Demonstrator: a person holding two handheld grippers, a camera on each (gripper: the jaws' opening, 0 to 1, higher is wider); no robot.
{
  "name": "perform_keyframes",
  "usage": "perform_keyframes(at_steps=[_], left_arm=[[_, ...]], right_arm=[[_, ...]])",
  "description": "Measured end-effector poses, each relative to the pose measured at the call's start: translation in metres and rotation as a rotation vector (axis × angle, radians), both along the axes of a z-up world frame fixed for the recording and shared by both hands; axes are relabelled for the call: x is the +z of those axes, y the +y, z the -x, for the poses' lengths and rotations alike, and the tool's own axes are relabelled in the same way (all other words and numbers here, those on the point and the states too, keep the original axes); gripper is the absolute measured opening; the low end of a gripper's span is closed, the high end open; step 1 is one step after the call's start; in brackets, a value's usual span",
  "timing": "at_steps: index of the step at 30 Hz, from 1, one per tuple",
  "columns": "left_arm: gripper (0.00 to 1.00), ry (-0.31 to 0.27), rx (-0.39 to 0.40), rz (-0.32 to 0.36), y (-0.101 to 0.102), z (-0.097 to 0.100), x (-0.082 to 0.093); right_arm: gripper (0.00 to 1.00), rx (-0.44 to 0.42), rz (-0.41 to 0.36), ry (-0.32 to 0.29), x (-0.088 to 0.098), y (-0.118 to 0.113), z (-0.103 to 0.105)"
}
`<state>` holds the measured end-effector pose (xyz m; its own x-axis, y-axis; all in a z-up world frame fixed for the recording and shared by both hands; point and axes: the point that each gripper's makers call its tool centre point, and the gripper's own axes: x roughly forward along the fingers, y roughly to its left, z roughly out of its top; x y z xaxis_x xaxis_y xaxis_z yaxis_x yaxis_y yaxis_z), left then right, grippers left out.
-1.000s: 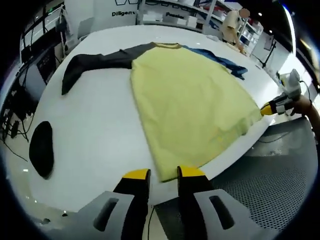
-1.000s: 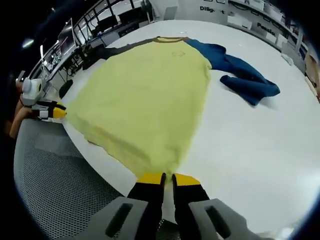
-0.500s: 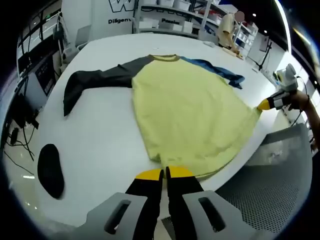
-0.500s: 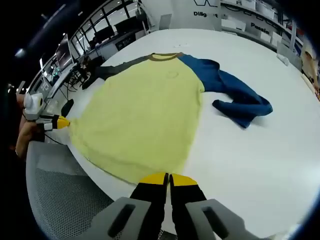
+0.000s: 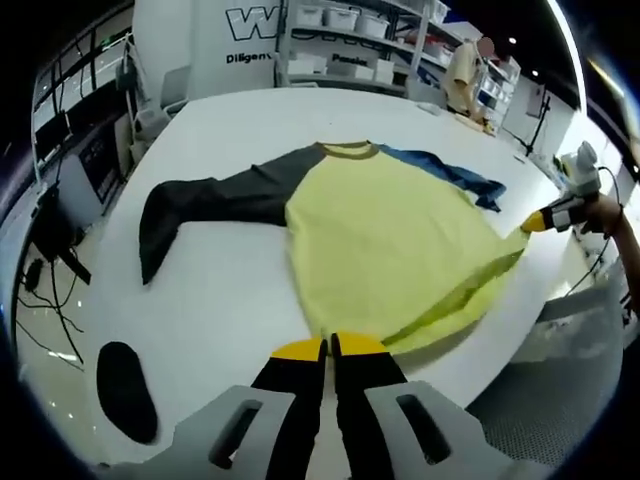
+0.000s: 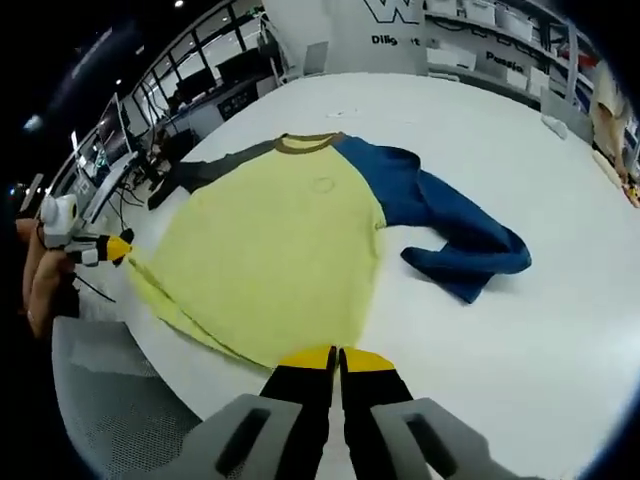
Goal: Fold the garment on the visible template until the final outline fits inside the template.
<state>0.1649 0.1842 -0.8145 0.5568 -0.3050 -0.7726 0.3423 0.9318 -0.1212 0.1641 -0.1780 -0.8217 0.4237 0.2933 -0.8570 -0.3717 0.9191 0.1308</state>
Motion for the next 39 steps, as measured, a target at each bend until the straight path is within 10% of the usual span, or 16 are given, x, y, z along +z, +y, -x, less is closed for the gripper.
perform_keyframes(at_steps=[14, 39], left_arm=[[0.04, 0.131, -0.021, 0.016, 0.003, 0.054, -0.023], [0.05, 0.166, -0.029, -0.090, 0.008, 0.075, -0.050]], right_arm=[[0.00, 0.018, 0.059, 0.133, -0.024, -0.006, 0.062], [0.00, 0.041, 0.140, 0.144, -0.051, -0.008, 0.075]])
